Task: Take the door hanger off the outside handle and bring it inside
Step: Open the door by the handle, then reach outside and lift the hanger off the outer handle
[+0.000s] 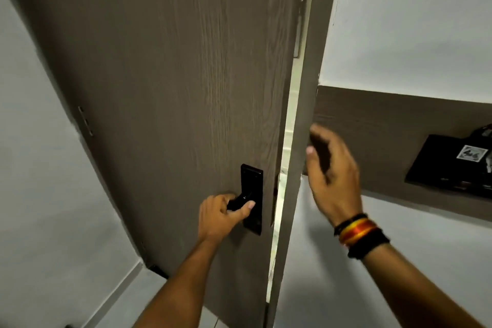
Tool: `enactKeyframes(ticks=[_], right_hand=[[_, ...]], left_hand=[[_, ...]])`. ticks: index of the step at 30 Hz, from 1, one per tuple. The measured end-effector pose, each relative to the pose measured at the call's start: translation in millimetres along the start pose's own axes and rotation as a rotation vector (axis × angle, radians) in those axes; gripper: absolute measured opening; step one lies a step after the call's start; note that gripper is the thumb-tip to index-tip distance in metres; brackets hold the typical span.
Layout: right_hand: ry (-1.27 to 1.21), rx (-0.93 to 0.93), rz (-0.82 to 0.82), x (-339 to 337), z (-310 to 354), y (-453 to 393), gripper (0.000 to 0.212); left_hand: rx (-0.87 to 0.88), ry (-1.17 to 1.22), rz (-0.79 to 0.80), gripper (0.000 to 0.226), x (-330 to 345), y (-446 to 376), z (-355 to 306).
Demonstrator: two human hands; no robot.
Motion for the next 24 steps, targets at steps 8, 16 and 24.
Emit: enactKeyframes(ticks=[8,16,24], right_hand=[[-0.105,0.630,0.668,69,-77,99,0.034],[0.037,0.211,0.916,117,-39,142,0.027],[0.208,-0.260,0.822,126,21,176,0.014]], left_hand=[[0.306,-0.391,0.078,0.071,-71,20,-9],[0.338,-0.603,0.077,0.075,-129,66,-2],[0.280,-0.627,0.087,0.080,-177,105,2]])
Point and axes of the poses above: each hand's wrist, its own y-axis away from the middle knuckle, its own x-axis out of the palm, z = x × y, the point moved 4 cm from there along -y, towards the middle knuckle, and after that the axes turned 4 degrees about -z, right-handed, at the moved point
